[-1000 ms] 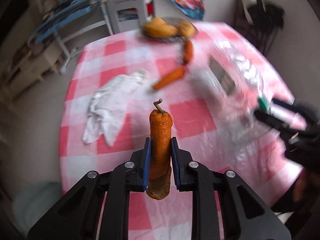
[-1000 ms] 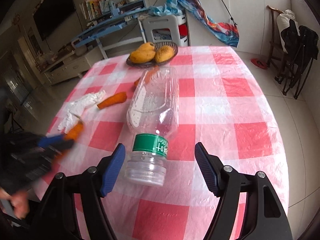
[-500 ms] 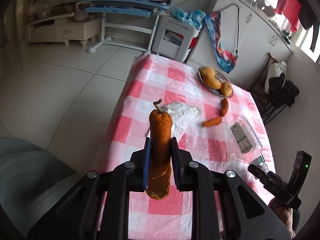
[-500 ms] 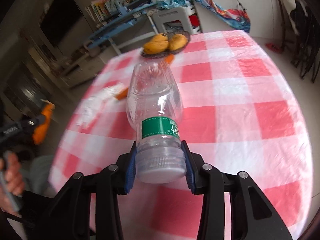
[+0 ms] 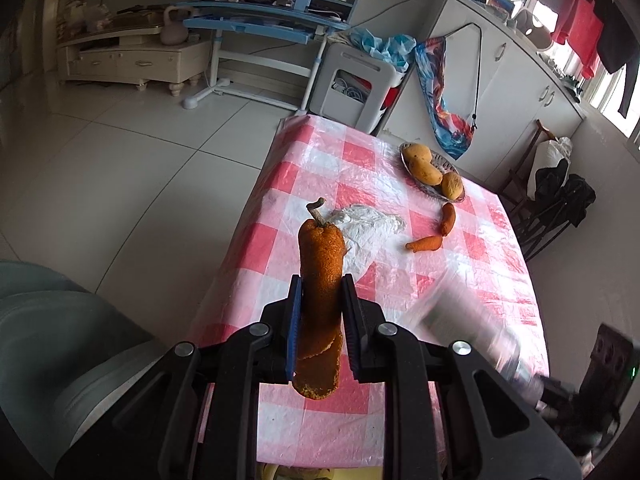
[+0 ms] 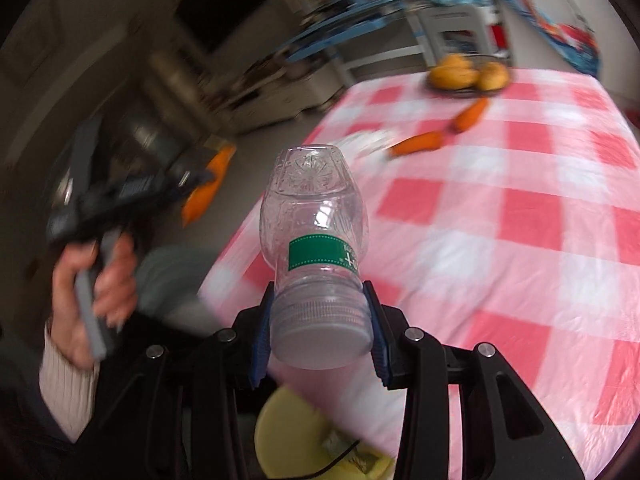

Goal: Collect trash
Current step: 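Drop the water bottle into the yellow basin with the right tool while the left carries the carrot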

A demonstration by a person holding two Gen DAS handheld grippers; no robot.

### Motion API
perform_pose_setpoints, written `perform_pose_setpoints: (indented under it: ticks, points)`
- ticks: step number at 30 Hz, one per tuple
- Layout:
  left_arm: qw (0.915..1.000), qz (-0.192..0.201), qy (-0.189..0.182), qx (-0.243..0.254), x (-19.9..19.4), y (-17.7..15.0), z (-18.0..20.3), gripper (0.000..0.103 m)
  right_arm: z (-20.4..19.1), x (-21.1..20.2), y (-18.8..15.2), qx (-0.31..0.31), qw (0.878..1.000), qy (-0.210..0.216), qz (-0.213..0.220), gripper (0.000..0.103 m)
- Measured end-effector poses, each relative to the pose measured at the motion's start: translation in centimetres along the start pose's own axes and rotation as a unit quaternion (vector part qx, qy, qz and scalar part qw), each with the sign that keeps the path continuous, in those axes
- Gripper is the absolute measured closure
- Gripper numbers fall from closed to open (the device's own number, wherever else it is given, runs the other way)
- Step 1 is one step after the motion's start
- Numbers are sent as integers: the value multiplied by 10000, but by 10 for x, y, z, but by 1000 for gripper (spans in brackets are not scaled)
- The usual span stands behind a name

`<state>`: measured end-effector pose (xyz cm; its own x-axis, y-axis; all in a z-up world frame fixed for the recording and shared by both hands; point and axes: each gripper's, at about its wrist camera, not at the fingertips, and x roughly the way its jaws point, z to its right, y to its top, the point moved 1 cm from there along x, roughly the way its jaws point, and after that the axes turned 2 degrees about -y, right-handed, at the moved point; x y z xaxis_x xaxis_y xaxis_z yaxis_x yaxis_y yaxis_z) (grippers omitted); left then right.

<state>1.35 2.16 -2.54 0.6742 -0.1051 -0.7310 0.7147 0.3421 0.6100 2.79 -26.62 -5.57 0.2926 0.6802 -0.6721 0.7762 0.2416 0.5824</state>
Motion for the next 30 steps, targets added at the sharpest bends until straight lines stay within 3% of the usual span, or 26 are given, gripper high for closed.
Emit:
perform_pose_setpoints:
  ticks: [8, 19, 30]
  points:
    - [10000, 56, -71, 22, -9, -10, -2, 84, -57, 2, -43, -1290, 9858, 557, -919, 62]
    - [9996, -58, -73, 264, -18, -36, 4, 84, -71, 4, -75, -1768, 9690, 737, -1561, 62]
    - [9986, -67, -109, 520, -28, -54, 16, 84, -79, 20, -95, -1962, 9611, 476, -1885, 62]
